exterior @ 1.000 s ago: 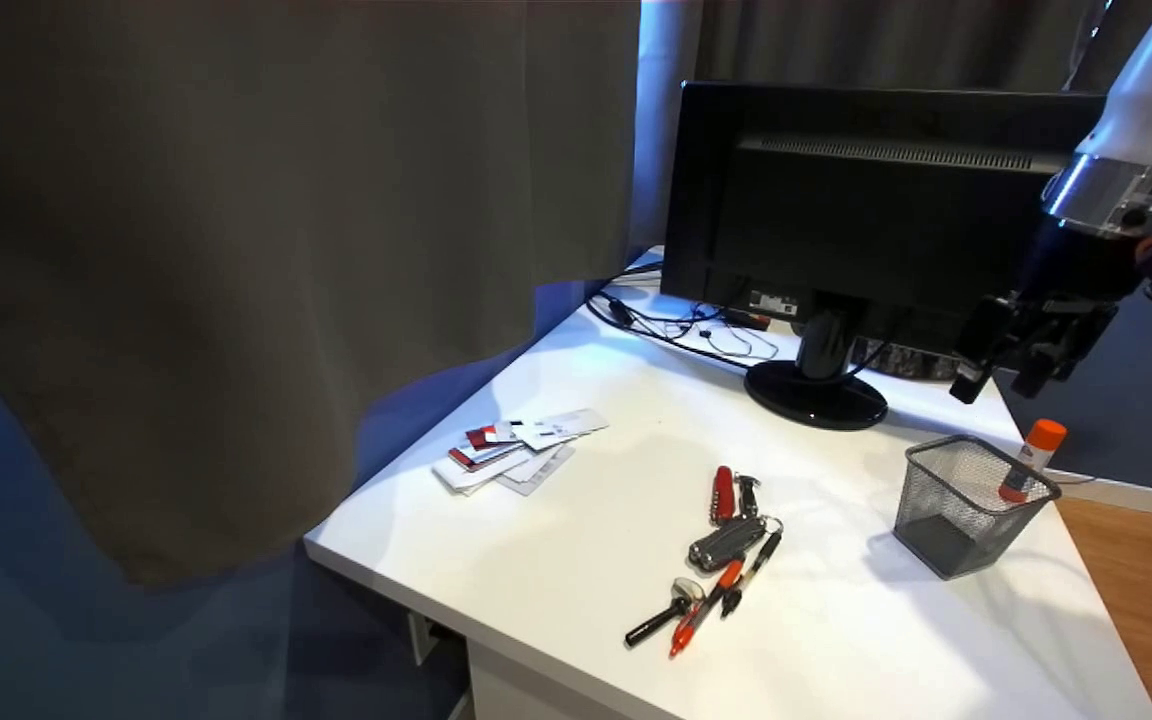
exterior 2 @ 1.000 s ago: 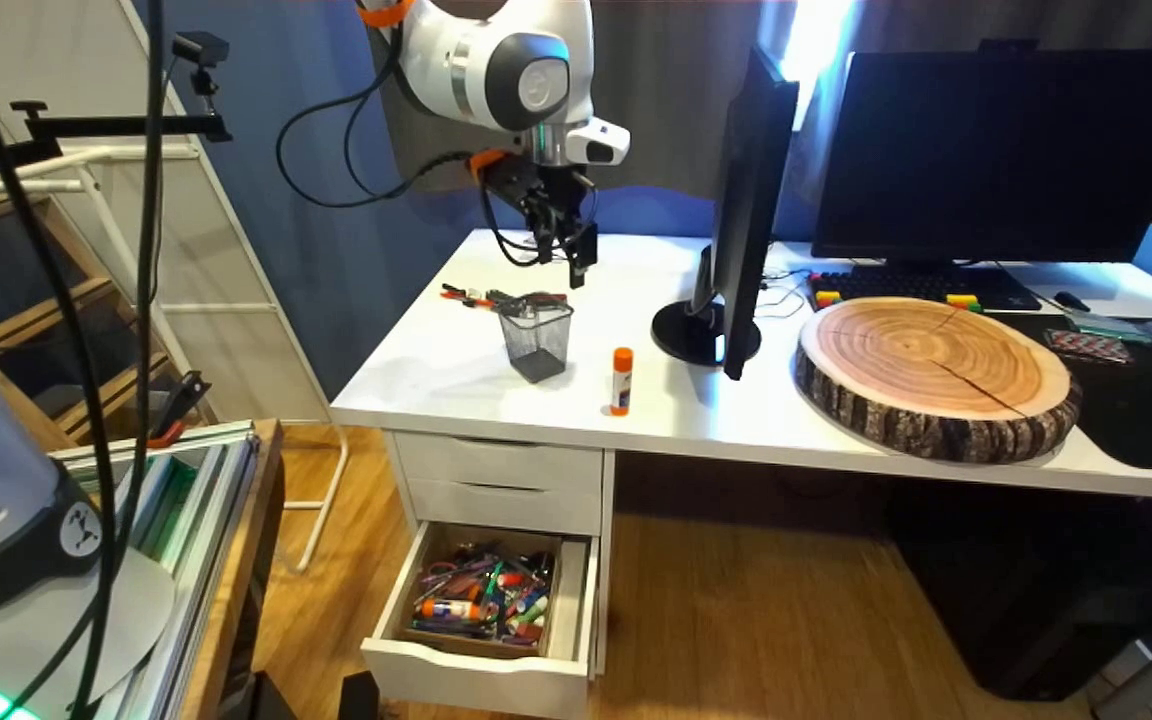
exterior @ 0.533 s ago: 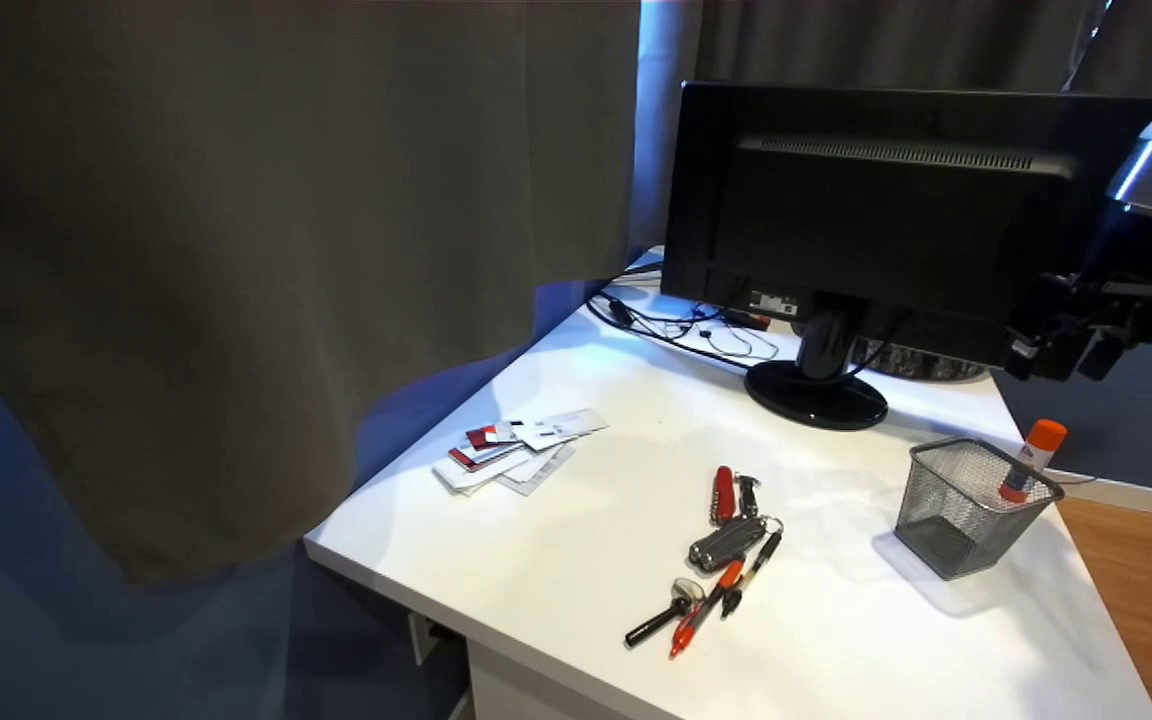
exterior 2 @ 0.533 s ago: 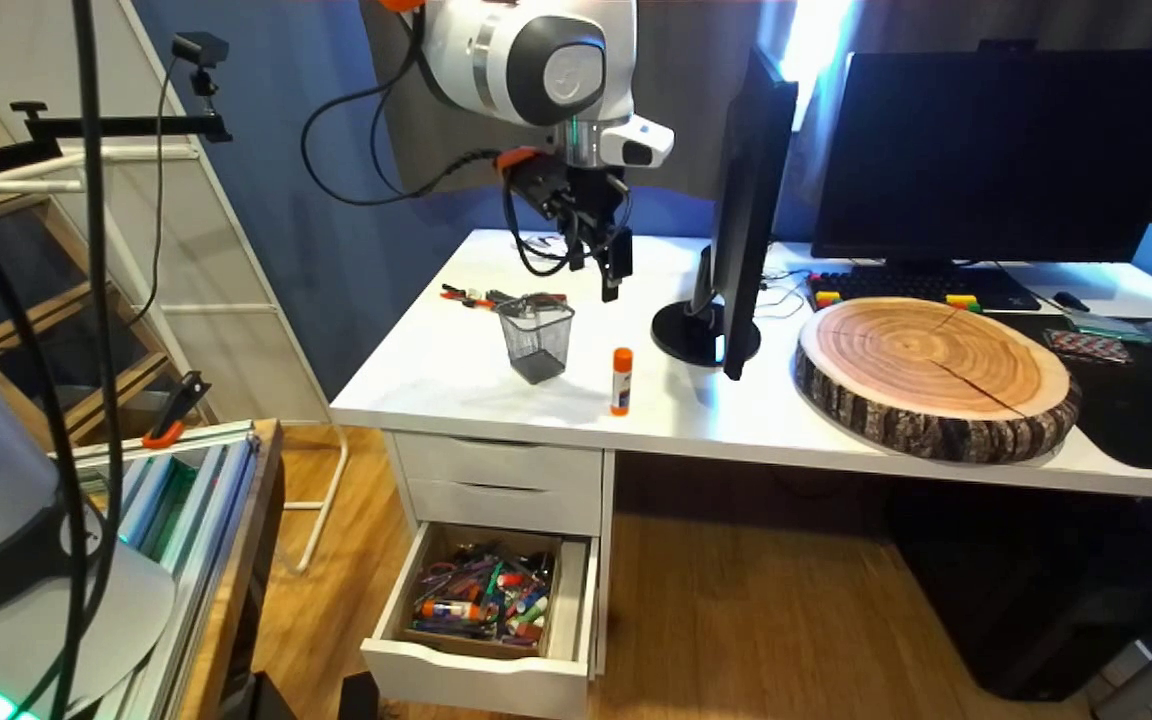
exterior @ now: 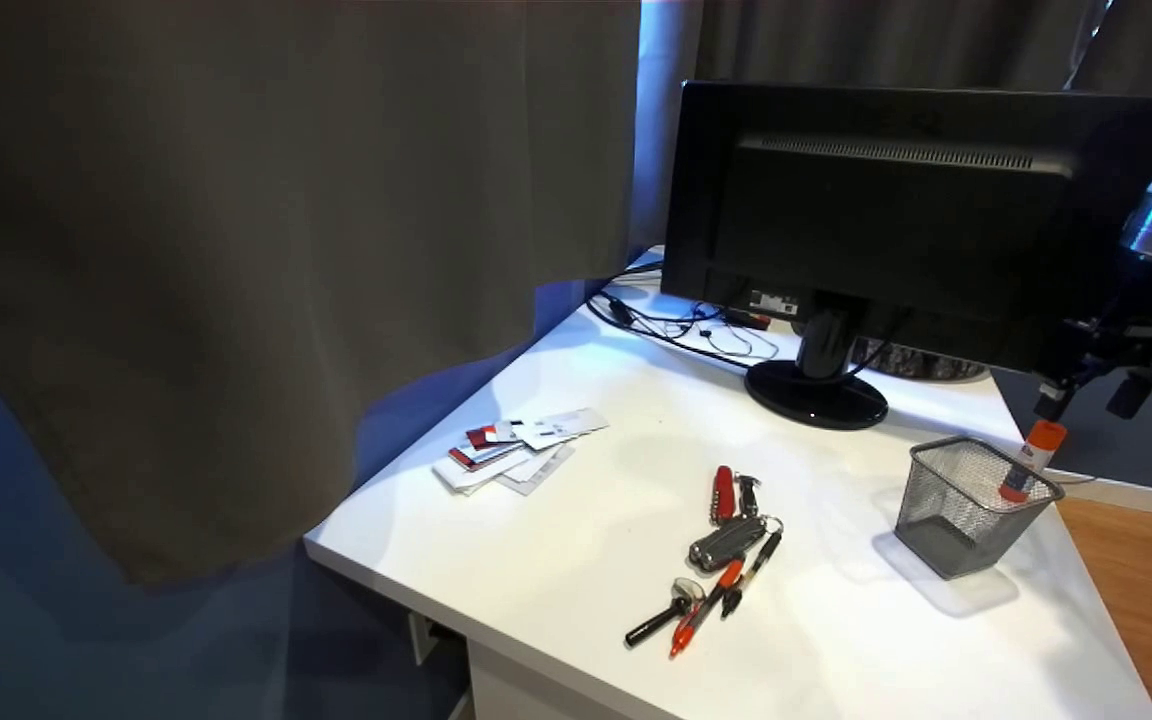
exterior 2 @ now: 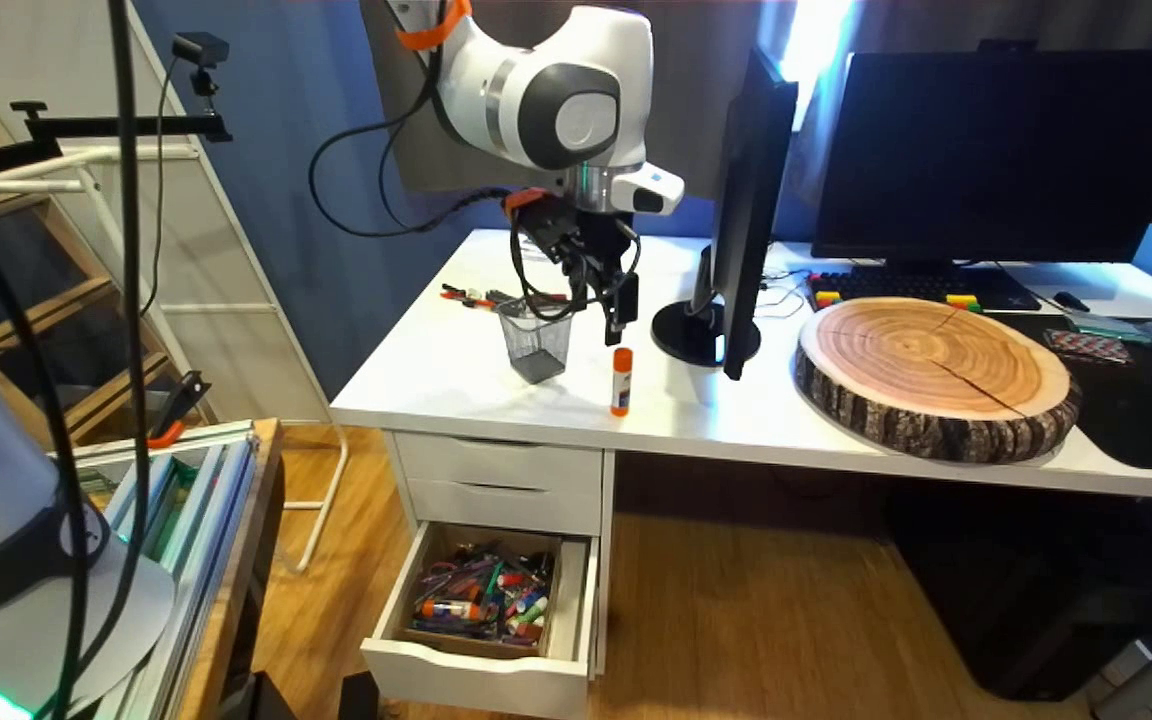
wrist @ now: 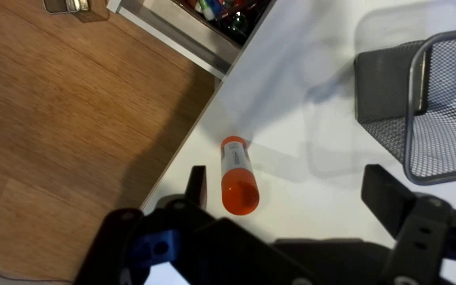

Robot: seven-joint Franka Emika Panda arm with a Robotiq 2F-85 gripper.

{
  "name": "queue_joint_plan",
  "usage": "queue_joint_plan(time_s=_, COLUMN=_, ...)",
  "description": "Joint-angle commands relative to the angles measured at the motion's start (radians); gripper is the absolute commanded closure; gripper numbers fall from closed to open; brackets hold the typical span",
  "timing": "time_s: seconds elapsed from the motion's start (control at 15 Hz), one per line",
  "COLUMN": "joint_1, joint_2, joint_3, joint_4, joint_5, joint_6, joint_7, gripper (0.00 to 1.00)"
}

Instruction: Put the bin on its bottom, then place the glue stick inside

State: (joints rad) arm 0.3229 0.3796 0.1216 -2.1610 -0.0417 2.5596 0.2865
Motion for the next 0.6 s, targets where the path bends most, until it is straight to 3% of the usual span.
queue_joint_plan(time_s=0.0, joint_1=0.006, joint_2=0.051, joint_3=-0.012, joint_4=0.015, joint_5=-0.061, joint_6=0.033, joint_7=-0.020, gripper=0.00)
queue_joint_plan(time_s=0.53, joint_1=0.013, joint_2=0.121, joint_3=-0.041, joint_4=0.038, joint_5=-0.084, joint_6=0.148, joint_7=-0.023, gripper=0.00)
